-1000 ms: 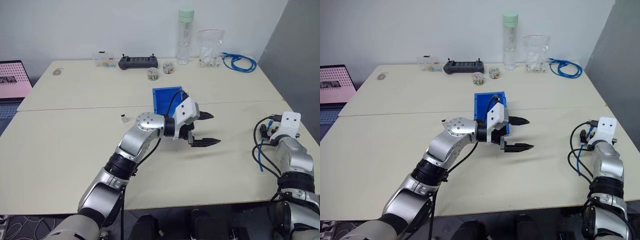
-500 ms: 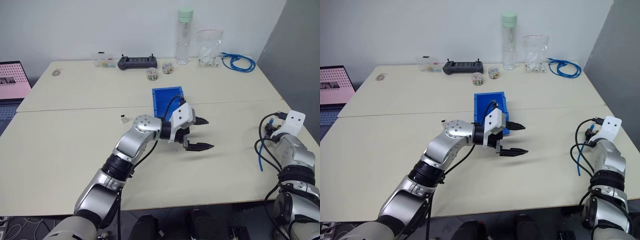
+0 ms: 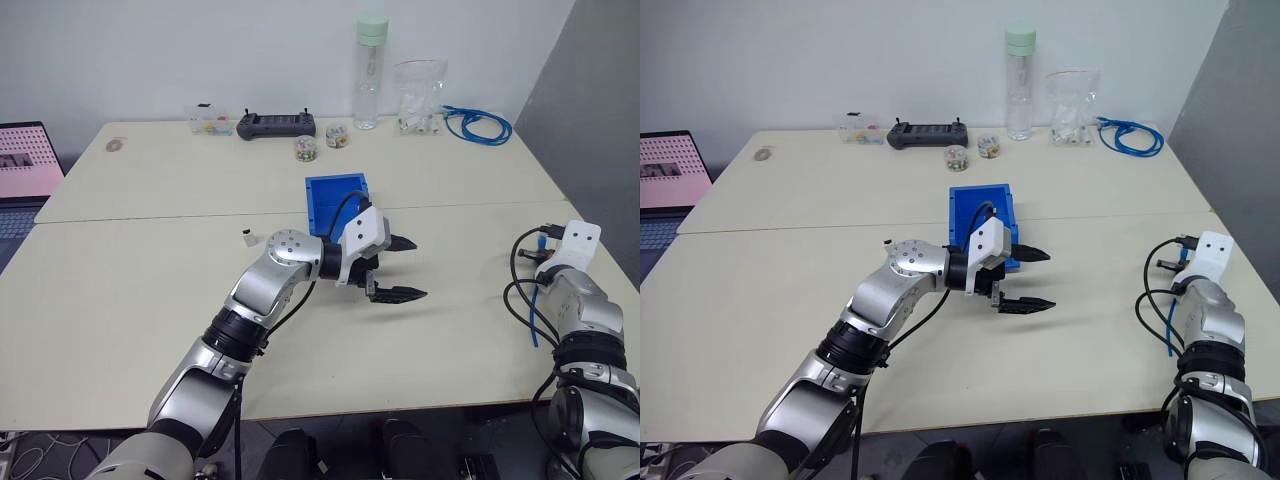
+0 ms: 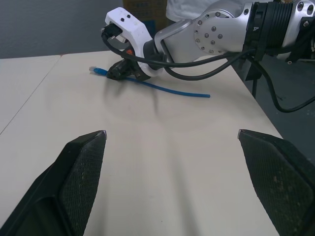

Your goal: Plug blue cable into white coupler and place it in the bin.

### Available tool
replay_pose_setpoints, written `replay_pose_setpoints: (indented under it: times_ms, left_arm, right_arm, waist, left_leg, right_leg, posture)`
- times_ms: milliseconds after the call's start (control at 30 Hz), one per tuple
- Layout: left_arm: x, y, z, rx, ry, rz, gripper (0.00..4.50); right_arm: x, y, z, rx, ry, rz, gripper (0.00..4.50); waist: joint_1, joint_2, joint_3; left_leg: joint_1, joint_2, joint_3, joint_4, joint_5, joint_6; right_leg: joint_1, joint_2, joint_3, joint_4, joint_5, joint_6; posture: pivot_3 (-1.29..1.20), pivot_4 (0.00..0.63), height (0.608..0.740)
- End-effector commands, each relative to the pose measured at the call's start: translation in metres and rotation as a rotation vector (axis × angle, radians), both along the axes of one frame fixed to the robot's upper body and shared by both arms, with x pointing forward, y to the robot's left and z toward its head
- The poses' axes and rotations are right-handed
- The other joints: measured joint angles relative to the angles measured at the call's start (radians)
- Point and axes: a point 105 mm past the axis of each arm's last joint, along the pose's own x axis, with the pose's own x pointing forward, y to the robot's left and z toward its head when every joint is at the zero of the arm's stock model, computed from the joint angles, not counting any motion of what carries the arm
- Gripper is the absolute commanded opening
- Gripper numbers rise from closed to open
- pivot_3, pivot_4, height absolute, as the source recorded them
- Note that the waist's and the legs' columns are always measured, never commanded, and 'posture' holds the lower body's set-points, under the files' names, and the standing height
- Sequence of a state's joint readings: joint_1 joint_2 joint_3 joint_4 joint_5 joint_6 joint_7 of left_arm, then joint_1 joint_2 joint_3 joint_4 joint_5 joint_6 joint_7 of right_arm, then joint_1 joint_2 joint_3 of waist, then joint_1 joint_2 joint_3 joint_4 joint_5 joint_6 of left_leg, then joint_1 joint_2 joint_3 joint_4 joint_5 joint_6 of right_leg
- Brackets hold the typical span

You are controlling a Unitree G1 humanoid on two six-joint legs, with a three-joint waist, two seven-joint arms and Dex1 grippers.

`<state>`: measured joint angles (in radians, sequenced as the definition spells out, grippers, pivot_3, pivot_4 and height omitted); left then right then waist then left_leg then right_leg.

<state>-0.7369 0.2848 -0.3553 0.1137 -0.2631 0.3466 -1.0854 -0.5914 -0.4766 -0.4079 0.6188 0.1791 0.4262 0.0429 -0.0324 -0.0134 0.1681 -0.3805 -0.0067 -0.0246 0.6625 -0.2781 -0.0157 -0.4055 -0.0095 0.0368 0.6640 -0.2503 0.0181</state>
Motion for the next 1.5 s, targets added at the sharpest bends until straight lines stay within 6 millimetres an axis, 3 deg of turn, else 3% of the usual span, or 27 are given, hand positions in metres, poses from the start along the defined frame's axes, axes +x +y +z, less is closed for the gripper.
replay_pose_setpoints:
  times_ms: [33, 100, 167, 333, 500, 600, 733, 933, 1100, 1200, 1333, 1500]
  left_arm:
    - [-0.006, 0.006, 0.009, 0.001, -0.052, -0.014, 4.50]
    - [-0.011, 0.029, 0.003, 0.025, -0.040, 0.021, 4.50]
    - [-0.021, 0.065, -0.011, 0.051, -0.012, 0.103, 4.50]
    - [-0.046, 0.118, -0.035, 0.060, -0.002, 0.317, 4.50]
    - [-0.084, 0.156, -0.064, 0.042, 0.018, 0.588, 4.50]
    - [-0.103, 0.176, -0.074, 0.016, 0.001, 0.790, 4.50]
    - [-0.137, 0.189, -0.094, 0.034, 0.052, 0.930, 4.50]
    - [-0.158, 0.192, -0.107, 0.037, 0.074, 1.056, 4.50]
    - [-0.156, 0.190, -0.105, 0.014, 0.075, 1.087, 4.50]
    - [-0.142, 0.187, -0.100, 0.007, 0.054, 1.015, 4.50]
    - [-0.110, 0.202, -0.099, 0.037, 0.002, 0.963, 4.50]
    - [-0.078, 0.193, -0.089, 0.093, -0.043, 0.704, 4.50]
  right_arm:
    - [-0.011, 0.000, -0.009, -0.047, 0.075, 0.063, 0.01]
    - [-0.013, 0.027, 0.009, -0.125, 0.056, 0.292, 0.01]
    - [-0.027, 0.081, 0.035, -0.194, 0.021, 0.679, 0.01]
    - [-0.068, 0.165, 0.060, -0.255, 0.007, 1.250, 0.01]
    - [-0.082, 0.230, 0.054, -0.386, -0.011, 1.636, 0.01]
    - [-0.073, 0.266, 0.042, -0.378, -0.019, 1.736, 0.01]
    - [-0.060, 0.298, 0.019, -0.418, 0.021, 1.819, 0.01]
    - [-0.066, 0.322, -0.005, -0.386, 0.095, 1.957, 0.01]
    - [-0.074, 0.331, -0.010, -0.329, 0.107, 1.993, 1.03]
    - [-0.073, 0.323, -0.010, -0.349, 0.089, 1.958, 1.77]
    - [-0.078, 0.305, -0.006, -0.353, 0.064, 1.889, 2.78]
    - [-0.083, 0.285, 0.030, -0.317, -0.092, 1.697, 3.99]
  waist:
    - [0.001, 0.000, 0.000]
    - [0.000, 0.000, 0.000]
    - [-0.006, 0.002, 0.000]
    - [-0.027, 0.003, 0.002]
    - [-0.015, -0.004, 0.004]
    - [-0.008, -0.007, 0.006]
    - [0.009, -0.009, 0.007]
    - [0.015, -0.010, 0.007]
    - [0.003, -0.010, 0.007]
    - [0.003, -0.010, 0.007]
    - [0.012, -0.009, 0.007]
    - [0.009, -0.009, 0.007]
  left_leg:
    - [0.000, 0.000, 0.000, 0.000, 0.000, 0.000]
    - [0.000, 0.000, 0.000, 0.000, 0.000, 0.000]
    - [-0.001, 0.001, 0.000, -0.001, 0.000, 0.000]
    - [0.001, 0.002, -0.005, -0.001, -0.002, 0.002]
    - [0.005, 0.002, -0.008, -0.001, -0.003, 0.005]
    - [0.005, 0.002, -0.007, -0.001, -0.004, 0.004]
    - [0.003, 0.001, -0.008, 0.000, -0.003, 0.004]
    - [0.000, -0.002, -0.007, 0.000, -0.004, 0.005]
    - [0.001, -0.001, -0.008, 0.000, -0.004, 0.005]
    - [0.001, -0.001, -0.009, -0.001, -0.004, 0.005]
    - [0.001, -0.002, -0.013, 0.000, -0.004, 0.005]
    - [-0.001, -0.002, -0.016, 0.000, -0.003, 0.004]
  right_leg:
    - [0.000, 0.000, 0.000, 0.000, 0.000, 0.000]
    - [0.000, 0.000, 0.000, 0.000, 0.000, 0.000]
    - [-0.001, 0.000, 0.001, 0.000, 0.000, 0.001]
    - [-0.004, 0.001, 0.006, 0.000, -0.001, 0.000]
    - [0.001, -0.001, 0.003, -0.002, -0.004, 0.005]
    - [0.000, -0.002, 0.003, -0.002, -0.004, 0.005]
    - [-0.001, -0.005, 0.000, -0.002, -0.002, 0.001]
    - [-0.001, -0.009, -0.003, -0.005, -0.001, -0.002]
    - [-0.001, -0.009, -0.004, -0.004, -0.001, -0.002]
    - [-0.001, -0.008, -0.005, -0.003, -0.002, -0.002]
    - [0.000, -0.008, -0.008, -0.002, -0.002, -0.002]
    - [0.000, -0.009, -0.016, -0.001, -0.002, -0.003]
  posture:
    - [0.00, 0.150, 0.740]
    - [0.00, 0.150, 0.740]
    - [0.00, 0.150, 0.740]
    - [0.00, 0.150, 0.740]
    - [0.00, 0.150, 0.740]
    - [0.00, 0.150, 0.740]
    - [0.00, 0.150, 0.740]
    - [0.00, 0.150, 0.740]
    - [0.00, 0.150, 0.740]
    - [0.00, 0.150, 0.740]
    - [0.00, 0.150, 0.740]
    - [0.00, 0.150, 0.740]
